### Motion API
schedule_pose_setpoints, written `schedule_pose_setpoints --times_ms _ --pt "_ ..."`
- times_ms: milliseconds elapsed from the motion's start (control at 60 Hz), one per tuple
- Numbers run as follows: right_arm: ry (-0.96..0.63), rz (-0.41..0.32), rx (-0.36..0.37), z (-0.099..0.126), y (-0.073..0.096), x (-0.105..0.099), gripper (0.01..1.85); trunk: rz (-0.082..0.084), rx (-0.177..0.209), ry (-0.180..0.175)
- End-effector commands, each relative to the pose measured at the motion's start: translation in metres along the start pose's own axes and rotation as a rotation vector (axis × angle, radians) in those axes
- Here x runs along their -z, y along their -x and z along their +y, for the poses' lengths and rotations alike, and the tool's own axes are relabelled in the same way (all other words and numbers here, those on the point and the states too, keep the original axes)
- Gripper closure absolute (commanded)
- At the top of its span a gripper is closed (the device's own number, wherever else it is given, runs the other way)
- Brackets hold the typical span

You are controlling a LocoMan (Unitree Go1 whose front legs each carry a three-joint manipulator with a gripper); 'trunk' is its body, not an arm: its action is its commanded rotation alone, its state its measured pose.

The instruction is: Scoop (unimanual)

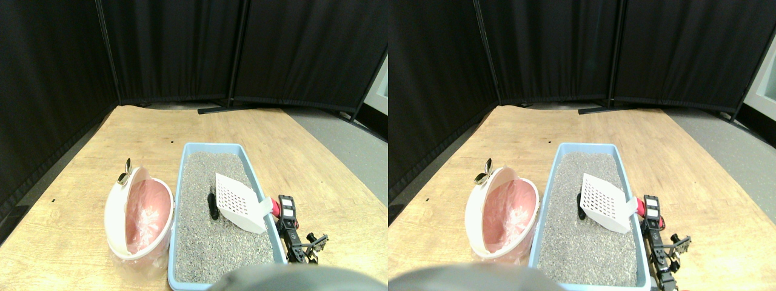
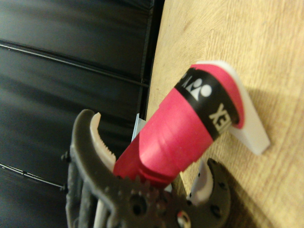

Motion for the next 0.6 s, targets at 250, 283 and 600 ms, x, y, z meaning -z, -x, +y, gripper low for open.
schedule_pose_setpoints --times_ms 250,283,600 --pt "-0.012 -0.066 -0.005 0.006 -0.012 -0.019 0.91 -0.002 -0.006 0.015" --pt "-0.009 -0.067 -0.013 0.006 -0.012 -0.020 0.91 -0.002 -0.006 0.015" --pt "0.001 -0.080 -0.006 0.007 -0.012 -0.026 0.91 -0.009 -0.005 0.006"
